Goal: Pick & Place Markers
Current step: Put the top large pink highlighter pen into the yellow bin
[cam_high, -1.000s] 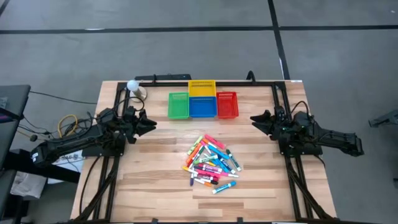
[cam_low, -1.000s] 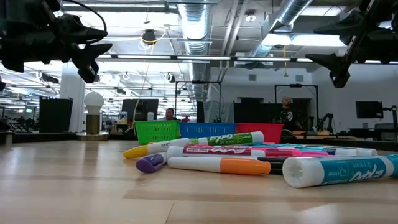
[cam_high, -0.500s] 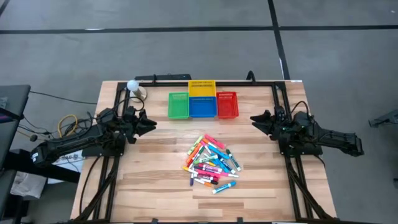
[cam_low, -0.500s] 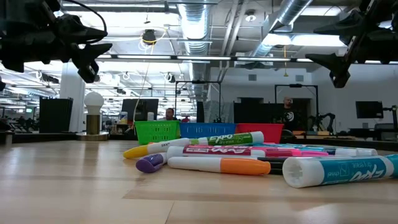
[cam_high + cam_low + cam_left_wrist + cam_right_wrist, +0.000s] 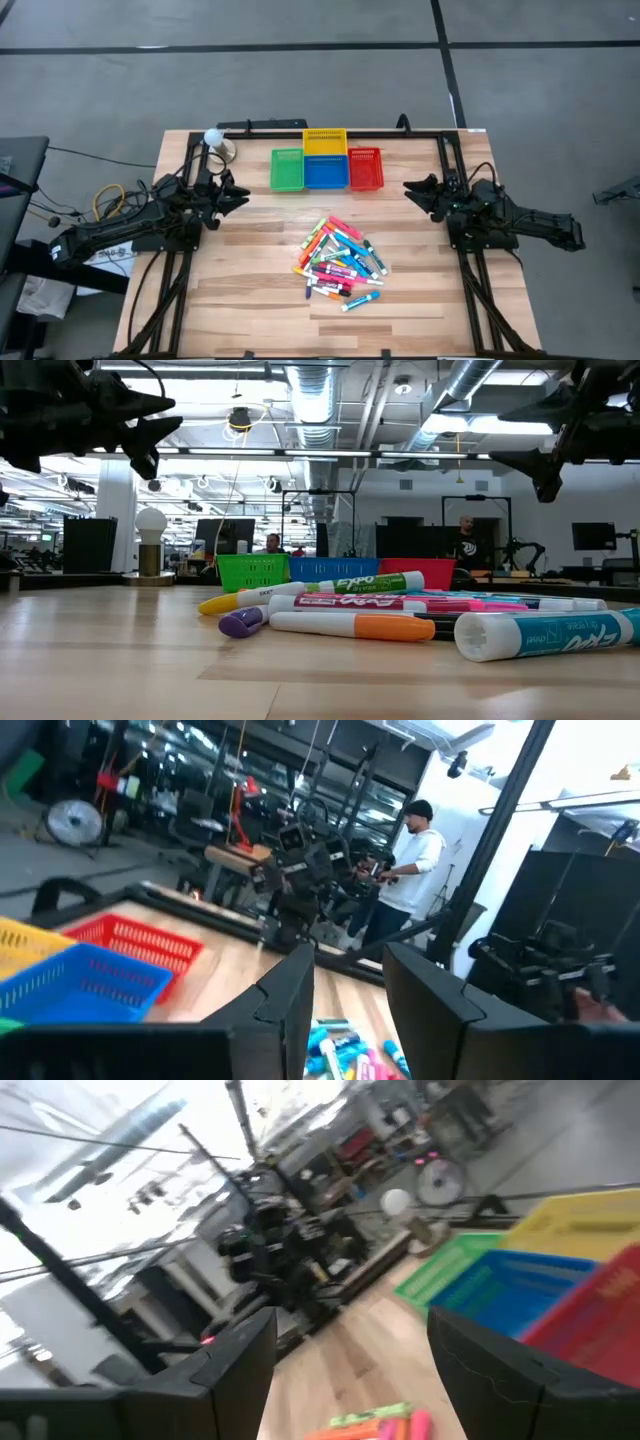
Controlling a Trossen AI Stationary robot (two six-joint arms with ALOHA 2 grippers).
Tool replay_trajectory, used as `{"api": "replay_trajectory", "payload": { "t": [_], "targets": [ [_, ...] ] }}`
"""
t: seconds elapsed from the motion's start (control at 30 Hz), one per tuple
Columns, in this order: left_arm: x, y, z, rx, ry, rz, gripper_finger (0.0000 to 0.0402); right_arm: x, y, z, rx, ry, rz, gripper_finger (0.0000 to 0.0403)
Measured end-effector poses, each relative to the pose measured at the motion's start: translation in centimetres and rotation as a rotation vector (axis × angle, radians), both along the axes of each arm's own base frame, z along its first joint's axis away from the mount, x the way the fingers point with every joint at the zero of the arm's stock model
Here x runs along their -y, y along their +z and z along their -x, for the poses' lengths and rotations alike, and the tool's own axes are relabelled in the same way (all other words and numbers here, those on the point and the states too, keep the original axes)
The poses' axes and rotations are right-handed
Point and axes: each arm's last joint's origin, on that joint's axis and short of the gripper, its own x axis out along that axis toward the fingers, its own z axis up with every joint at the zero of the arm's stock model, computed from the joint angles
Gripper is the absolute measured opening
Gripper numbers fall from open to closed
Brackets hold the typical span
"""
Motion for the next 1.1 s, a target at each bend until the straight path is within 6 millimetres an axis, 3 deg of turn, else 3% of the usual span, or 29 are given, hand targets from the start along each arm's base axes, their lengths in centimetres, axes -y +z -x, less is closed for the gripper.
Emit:
{"api": "replay_trajectory", "payload": {
  "t": [0.17,0.37,0.67,0.9,1.1],
  "targets": [
    [-0.3,-1.0,-0.7,-0.09,0.002,-0.048,0.0122,0.4,-0.2,0.1,-0.037,-0.135,0.046,0.0249],
    [-0.5,-2.1,-1.8,-0.194,-0.039,-0.149,0.0122,0.8,0.6,0.4,0.063,-0.313,0.016,0.0249],
    [-0.8,-0.1,-4.7,-0.24,-0.084,-0.234,0.0122,-0.8,3.4,0.7,0.292,0.072,0.336,0.0249],
    [-1.2,0.0,-6.9,-0.314,-0.04,-0.25,0.0122,-0.8,5.4,-0.6,0.103,0.102,0.321,0.0249],
    [-0.6,-0.1,-8.1,-0.341,-0.091,-0.232,0.0122,-0.5,7.7,-5.1,-0.149,0.146,0.348,0.0249]
  ]
}}
